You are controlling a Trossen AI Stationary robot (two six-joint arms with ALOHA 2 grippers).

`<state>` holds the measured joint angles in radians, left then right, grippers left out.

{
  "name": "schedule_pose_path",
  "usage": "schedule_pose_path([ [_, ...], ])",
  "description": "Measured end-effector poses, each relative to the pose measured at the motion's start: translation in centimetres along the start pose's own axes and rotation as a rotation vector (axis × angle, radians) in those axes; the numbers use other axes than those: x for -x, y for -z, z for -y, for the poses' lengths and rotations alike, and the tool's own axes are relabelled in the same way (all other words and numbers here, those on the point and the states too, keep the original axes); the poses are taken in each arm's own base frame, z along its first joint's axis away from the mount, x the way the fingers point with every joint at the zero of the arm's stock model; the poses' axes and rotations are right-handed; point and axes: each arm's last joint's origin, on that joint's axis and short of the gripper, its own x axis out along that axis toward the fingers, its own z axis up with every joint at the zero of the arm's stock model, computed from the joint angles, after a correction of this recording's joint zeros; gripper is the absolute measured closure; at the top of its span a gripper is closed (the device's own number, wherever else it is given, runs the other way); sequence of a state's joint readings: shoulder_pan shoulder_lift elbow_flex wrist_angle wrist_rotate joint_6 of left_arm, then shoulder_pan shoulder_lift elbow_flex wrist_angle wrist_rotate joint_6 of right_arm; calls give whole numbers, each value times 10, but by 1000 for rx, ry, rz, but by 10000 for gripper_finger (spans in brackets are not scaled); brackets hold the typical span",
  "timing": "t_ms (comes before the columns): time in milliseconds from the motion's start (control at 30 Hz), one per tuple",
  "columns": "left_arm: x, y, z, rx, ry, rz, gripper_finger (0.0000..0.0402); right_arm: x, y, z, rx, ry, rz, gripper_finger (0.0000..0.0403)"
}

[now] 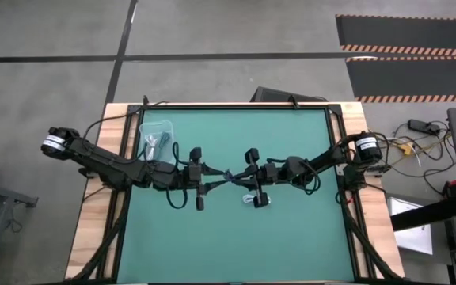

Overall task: Pick and place USB-C Cables
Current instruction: Put the violet charger cable into the transparent bin

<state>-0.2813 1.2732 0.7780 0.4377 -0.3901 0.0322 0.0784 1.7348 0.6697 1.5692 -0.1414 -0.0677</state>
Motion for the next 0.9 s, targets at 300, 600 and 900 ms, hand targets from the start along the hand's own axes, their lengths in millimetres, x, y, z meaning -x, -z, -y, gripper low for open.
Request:
schedule_pose_path([
  [300, -5, 1, 2, 8, -8, 30, 228, 0, 1, 0, 10, 5, -3, 386],
  [600, -24, 12, 10, -11, 8, 91, 224, -1, 1, 0, 20, 9, -8, 386],
  [900, -29, 14, 13, -32, 1, 137, 261, -1, 3, 0, 20, 8, -22, 386],
])
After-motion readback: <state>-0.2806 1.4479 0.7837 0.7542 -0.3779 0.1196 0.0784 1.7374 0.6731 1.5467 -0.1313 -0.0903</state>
